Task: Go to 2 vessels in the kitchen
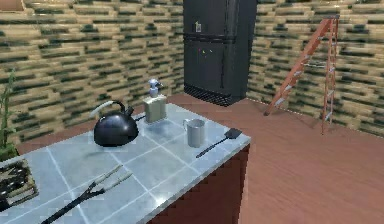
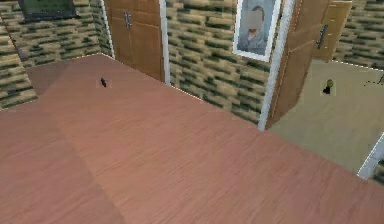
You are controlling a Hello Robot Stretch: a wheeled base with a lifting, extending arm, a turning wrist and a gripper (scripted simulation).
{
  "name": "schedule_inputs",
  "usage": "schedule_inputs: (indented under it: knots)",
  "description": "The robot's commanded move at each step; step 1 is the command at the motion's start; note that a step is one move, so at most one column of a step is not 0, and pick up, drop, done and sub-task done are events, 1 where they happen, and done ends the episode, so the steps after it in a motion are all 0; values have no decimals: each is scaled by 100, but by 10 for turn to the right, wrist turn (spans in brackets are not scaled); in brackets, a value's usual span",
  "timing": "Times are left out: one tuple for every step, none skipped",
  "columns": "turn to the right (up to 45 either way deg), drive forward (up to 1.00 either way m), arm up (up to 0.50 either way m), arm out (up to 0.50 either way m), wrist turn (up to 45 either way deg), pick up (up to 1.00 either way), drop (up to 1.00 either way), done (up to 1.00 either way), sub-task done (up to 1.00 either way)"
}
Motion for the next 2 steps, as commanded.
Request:
schedule_inputs:
  knots:
    - [0,0,0,0,0,0,0,0,100]
    - [450,0,0,0,0,0,0,0,0]
